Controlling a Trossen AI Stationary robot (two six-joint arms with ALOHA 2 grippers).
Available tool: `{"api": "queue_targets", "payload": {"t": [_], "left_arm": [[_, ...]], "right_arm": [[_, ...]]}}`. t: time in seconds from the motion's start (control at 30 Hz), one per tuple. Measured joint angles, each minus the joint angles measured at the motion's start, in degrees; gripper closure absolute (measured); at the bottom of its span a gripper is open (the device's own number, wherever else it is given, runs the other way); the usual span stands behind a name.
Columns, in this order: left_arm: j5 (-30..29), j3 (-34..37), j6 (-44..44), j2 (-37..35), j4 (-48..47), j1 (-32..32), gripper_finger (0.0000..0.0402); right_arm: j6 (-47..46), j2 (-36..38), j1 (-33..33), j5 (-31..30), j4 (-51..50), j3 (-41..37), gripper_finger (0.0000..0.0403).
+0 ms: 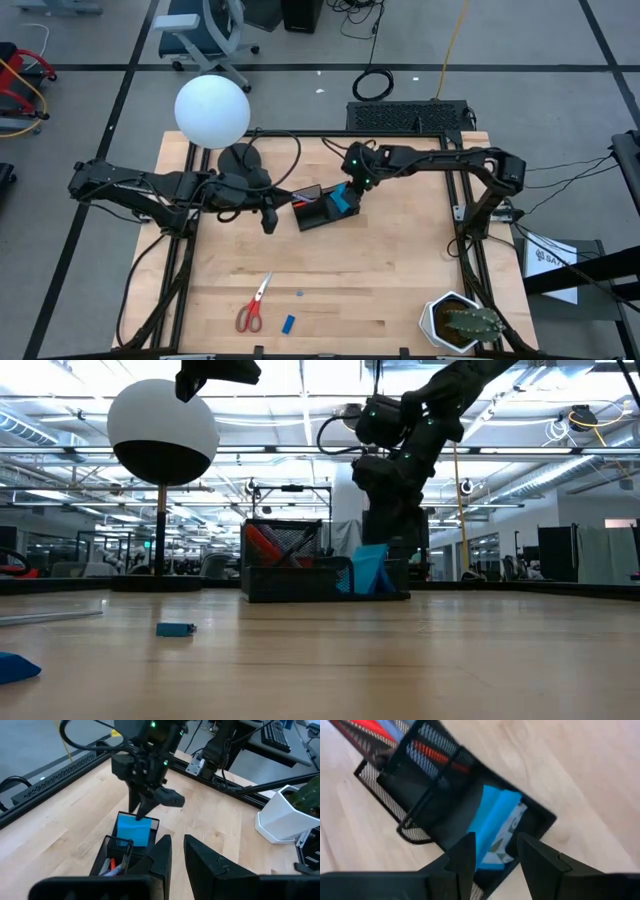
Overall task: Pick and place office supplies into organizer
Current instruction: Put the blue sticky note into the desk organizer
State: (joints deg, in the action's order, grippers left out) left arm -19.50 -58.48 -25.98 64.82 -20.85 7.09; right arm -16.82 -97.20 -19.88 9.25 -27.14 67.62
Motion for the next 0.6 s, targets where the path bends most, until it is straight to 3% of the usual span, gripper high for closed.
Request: {"api": "queue_targets", "payload": {"t": [0.3,0.53,0.6], "left_arm": [[-0.1,0.0,0.1,0.0,0.0,0.0,0.0346],[-0.1,0.0,0.0,0.0,-0.1,0.0,0.0346],[-0.1,0.0,0.2,0.0,-0.1,0.0,0.0346]], "right_arm": [[-1.8,-3.8,0.1,4.3,1.6,-0.1,0.028],[-4.1,-3.7,0.0,6.0,5.6,-0.1,0.0388],[-5.0,-3.3,0.0,6.1,6.9,-0.1,0.0392]]}}
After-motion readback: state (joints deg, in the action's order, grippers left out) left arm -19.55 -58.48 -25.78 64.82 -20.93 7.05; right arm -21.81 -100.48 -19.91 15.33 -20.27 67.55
